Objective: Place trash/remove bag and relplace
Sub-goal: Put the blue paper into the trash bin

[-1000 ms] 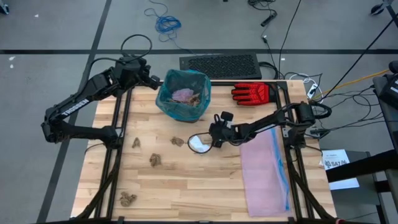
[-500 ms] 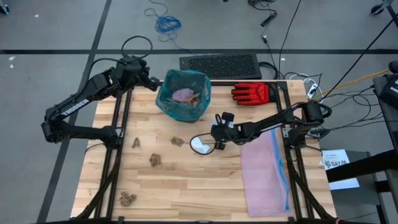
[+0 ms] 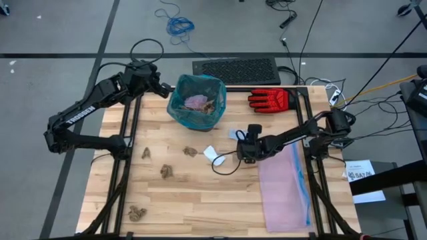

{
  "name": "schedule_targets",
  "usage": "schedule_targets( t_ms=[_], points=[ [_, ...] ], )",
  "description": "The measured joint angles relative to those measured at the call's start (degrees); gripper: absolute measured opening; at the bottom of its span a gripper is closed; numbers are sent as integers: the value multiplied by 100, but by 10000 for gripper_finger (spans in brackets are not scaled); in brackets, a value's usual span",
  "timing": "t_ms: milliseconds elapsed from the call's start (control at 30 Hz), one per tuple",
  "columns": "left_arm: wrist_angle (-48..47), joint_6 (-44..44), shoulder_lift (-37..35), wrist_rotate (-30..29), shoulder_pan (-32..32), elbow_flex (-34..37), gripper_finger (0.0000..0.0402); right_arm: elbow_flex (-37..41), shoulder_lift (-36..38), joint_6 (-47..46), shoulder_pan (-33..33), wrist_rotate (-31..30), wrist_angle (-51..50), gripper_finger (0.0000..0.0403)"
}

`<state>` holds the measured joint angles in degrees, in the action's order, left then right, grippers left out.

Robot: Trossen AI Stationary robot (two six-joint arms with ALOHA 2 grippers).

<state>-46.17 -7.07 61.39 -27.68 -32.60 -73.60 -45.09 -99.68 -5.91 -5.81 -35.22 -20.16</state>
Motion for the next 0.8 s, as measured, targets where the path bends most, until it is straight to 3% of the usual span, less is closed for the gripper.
schedule_targets(
  t_ms=[100, 267, 400, 567, 800],
  points=[
    [2, 0, 0, -2, 0, 0, 0, 124, -6, -36, 21, -312, 182, 173],
    [-49, 0, 0, -2, 0, 0, 0, 258, -8, 36, 159, -286, 411, 167],
    [-66, -7, 0, 0, 0, 0, 0, 353, -6, 8, 395, 77, 676, 121],
    [-86, -11, 0, 0, 0, 0, 0, 376, -23, 176, 593, 405, 957, 14],
    [-148, -13, 0, 30, 0, 0, 0, 374, 241, 222, 555, 422, 1029, 1]
  ],
)
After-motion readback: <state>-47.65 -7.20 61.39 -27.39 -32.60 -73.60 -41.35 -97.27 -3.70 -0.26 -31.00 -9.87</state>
